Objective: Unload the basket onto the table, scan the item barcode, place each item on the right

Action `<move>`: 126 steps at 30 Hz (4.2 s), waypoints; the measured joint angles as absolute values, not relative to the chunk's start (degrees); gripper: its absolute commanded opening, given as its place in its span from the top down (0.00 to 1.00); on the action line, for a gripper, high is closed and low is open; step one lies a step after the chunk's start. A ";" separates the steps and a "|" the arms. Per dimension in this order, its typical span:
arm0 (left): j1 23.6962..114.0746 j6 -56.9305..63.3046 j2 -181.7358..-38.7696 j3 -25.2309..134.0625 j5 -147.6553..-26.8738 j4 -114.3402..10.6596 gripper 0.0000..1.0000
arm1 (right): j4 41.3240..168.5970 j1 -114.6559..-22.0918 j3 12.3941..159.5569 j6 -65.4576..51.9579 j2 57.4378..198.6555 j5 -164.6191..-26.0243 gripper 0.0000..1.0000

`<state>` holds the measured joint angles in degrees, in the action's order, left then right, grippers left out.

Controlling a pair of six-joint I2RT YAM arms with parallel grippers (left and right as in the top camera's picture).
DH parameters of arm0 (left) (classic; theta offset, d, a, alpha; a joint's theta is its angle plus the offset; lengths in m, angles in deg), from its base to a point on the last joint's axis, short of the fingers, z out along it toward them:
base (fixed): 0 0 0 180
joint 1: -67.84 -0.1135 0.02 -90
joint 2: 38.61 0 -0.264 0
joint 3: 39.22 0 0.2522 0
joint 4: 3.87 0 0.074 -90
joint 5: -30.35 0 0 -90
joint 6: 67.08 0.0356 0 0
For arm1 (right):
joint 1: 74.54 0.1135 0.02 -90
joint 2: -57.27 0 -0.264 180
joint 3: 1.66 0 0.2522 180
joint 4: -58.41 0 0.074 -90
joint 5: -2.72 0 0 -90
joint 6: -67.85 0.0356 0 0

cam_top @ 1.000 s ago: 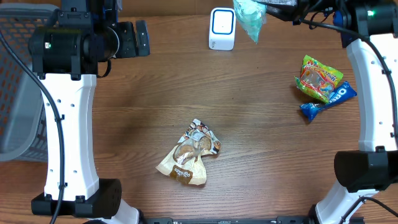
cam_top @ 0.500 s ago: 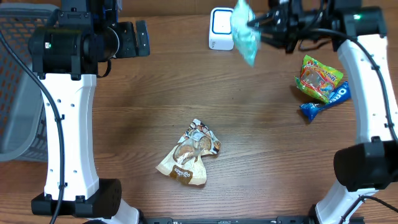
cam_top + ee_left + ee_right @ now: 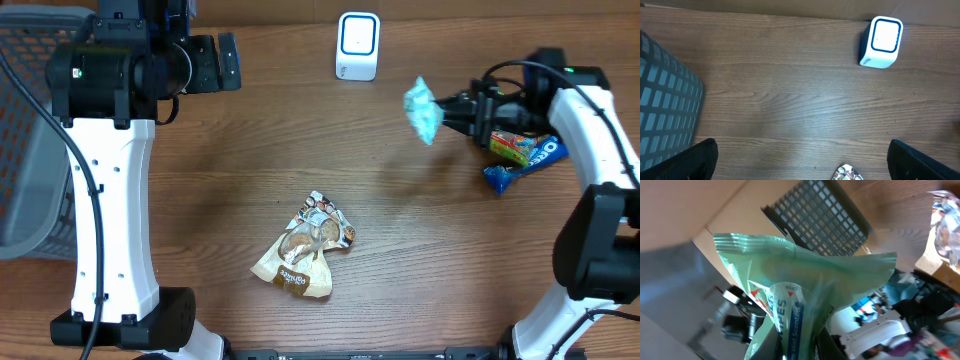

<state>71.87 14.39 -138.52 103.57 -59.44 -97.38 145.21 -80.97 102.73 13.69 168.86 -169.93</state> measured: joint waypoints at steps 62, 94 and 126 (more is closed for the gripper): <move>71.87 14.39 -138.52 103.57 -59.44 -97.38 0.00 | 101.56 -62.48 102.60 9.97 168.86 -100.25 0.96; 71.87 14.39 -138.52 103.57 -59.44 -97.38 0.00 | 68.93 -51.99 112.43 12.59 187.27 -73.85 0.96; 71.87 14.39 -138.52 103.57 -59.44 -97.38 0.00 | 74.22 -50.48 113.33 13.38 188.45 -75.22 0.96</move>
<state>71.87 14.39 -138.52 103.57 -59.44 -97.38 74.22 -50.48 113.33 13.38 188.45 -75.22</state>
